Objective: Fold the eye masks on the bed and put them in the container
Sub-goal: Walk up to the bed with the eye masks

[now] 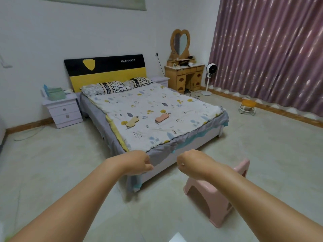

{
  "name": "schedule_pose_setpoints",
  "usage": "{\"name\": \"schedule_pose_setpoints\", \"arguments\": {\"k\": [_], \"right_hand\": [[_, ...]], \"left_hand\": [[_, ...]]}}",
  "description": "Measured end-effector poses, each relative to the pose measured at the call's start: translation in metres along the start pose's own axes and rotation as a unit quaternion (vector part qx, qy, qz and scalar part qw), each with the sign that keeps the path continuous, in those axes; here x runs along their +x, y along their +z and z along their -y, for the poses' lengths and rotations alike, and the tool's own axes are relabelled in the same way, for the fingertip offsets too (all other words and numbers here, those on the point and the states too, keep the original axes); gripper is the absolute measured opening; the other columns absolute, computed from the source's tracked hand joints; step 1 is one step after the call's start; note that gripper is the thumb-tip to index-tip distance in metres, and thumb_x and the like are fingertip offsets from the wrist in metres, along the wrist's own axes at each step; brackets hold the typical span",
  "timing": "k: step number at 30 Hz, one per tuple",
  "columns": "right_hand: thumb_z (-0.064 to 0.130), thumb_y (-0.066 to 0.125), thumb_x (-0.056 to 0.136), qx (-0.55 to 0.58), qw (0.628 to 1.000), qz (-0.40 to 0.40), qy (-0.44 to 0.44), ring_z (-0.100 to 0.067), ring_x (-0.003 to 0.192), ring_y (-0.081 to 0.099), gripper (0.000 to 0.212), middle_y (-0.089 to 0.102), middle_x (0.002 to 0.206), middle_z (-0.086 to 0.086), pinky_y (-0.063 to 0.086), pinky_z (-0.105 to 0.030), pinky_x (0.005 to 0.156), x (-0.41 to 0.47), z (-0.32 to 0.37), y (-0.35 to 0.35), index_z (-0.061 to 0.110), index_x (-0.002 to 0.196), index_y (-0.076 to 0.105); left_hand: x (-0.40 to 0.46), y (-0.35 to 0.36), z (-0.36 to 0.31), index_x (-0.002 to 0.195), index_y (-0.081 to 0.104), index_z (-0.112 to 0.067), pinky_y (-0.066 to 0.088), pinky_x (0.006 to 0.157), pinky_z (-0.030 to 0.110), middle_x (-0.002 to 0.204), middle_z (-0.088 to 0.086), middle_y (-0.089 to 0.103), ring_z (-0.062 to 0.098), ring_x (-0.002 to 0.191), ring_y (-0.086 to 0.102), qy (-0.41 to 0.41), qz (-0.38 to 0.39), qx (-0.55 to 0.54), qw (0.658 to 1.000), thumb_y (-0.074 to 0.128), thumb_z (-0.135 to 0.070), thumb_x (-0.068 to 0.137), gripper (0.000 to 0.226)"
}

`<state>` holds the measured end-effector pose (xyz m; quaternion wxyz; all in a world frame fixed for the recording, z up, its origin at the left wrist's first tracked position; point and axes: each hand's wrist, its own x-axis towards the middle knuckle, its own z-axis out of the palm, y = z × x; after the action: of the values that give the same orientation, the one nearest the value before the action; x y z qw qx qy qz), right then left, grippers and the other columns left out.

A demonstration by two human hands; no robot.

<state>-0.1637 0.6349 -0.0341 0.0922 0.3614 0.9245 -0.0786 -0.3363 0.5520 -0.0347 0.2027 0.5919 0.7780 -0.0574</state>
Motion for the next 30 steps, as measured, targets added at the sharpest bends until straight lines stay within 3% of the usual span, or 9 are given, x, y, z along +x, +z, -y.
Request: {"name": "schedule_pose_setpoints", "arguments": {"k": [6, 8, 10, 14, 18, 23, 26, 30], "right_hand": [[0.01, 0.042, 0.089, 0.02, 1.0, -0.008, 0.007, -0.03, 0.072, 0.05, 0.026, 0.062, 0.091, -0.022, 0.039, -0.033, 0.061, 0.084, -0.027, -0.014, -0.002, 0.094, 0.064], [0.012, 0.041, 0.091, 0.03, 0.999, -0.015, 0.002, -0.036, 0.086, 0.062, 0.031, 0.067, 0.107, -0.023, 0.052, -0.039, 0.073, 0.114, -0.042, -0.019, -0.001, 0.107, 0.065], [0.012, 0.04, 0.092, 0.028, 0.999, -0.017, -0.003, -0.036, 0.101, 0.062, 0.033, 0.066, 0.115, -0.02, 0.053, -0.042, 0.084, 0.145, -0.06, -0.027, 0.003, 0.113, 0.064], [0.008, 0.039, 0.089, -0.003, 1.0, -0.013, -0.006, -0.03, 0.077, 0.053, 0.025, 0.056, 0.082, -0.014, 0.041, -0.031, 0.056, 0.212, -0.101, -0.05, 0.001, 0.096, 0.062], [0.017, 0.042, 0.093, 0.006, 1.0, -0.021, -0.009, -0.033, 0.1, 0.061, 0.031, 0.065, 0.111, -0.018, 0.052, -0.037, 0.08, 0.276, -0.145, -0.073, 0.002, 0.111, 0.063], [0.011, 0.039, 0.091, 0.006, 1.0, -0.02, -0.017, -0.033, 0.103, 0.06, 0.033, 0.065, 0.115, -0.018, 0.051, -0.036, 0.082, 0.345, -0.183, -0.082, 0.004, 0.112, 0.063], [0.012, 0.04, 0.09, 0.011, 1.0, -0.005, -0.021, -0.034, 0.103, 0.06, 0.032, 0.065, 0.113, -0.02, 0.051, -0.037, 0.082, 0.381, -0.199, -0.08, 0.002, 0.11, 0.064], [0.018, 0.042, 0.094, 0.014, 1.0, 0.014, -0.022, -0.032, 0.108, 0.059, 0.032, 0.063, 0.118, -0.017, 0.051, -0.036, 0.088, 0.434, -0.217, -0.08, 0.005, 0.114, 0.062]], "left_hand": [[0.085, -0.026, 0.018, 0.116, 0.059, -0.014, 0.041, 0.079, 0.028, 0.118, 0.007, 0.062, 0.021, 0.102, 0.057, 0.005, 0.007, -0.004, 1.0, 0.044, -0.043, 0.091, 0.041], [0.115, -0.037, 0.022, 0.115, 0.06, -0.013, 0.041, 0.08, 0.028, 0.118, 0.007, 0.063, 0.022, 0.104, 0.058, 0.005, 0.006, -0.003, 1.0, 0.043, -0.042, 0.092, 0.041], [0.148, -0.049, 0.023, 0.115, 0.06, -0.013, 0.043, 0.082, 0.03, 0.118, 0.007, 0.063, 0.023, 0.104, 0.059, 0.003, 0.003, -0.005, 1.0, 0.043, -0.041, 0.092, 0.041], [0.218, -0.082, 0.018, 0.115, 0.06, -0.011, 0.046, 0.088, 0.033, 0.119, 0.007, 0.063, 0.024, 0.106, 0.059, -0.001, -0.004, -0.015, 1.0, 0.043, -0.042, 0.092, 0.042], [0.291, -0.116, 0.014, 0.107, 0.06, -0.011, 0.044, 0.083, 0.032, 0.111, 0.006, 0.063, 0.022, 0.096, 0.058, -0.003, -0.019, -0.026, 0.999, 0.042, -0.04, 0.093, 0.037], [0.362, -0.135, 0.013, 0.113, 0.061, -0.016, 0.044, 0.082, 0.03, 0.116, 0.004, 0.062, 0.018, 0.093, 0.055, 0.0, -0.024, -0.066, 0.998, 0.043, -0.041, 0.092, 0.037], [0.402, -0.141, 0.024, 0.09, 0.055, -0.014, 0.041, 0.077, 0.033, 0.095, 0.008, 0.057, 0.024, 0.083, 0.052, -0.009, 0.004, -0.045, 0.999, 0.042, -0.04, 0.093, 0.029], [0.456, -0.153, 0.041, 0.084, 0.045, -0.018, 0.036, 0.074, 0.032, 0.09, 0.003, 0.047, 0.019, 0.079, 0.042, -0.012, 0.01, -0.043, 0.999, 0.042, -0.038, 0.092, 0.022]]}}
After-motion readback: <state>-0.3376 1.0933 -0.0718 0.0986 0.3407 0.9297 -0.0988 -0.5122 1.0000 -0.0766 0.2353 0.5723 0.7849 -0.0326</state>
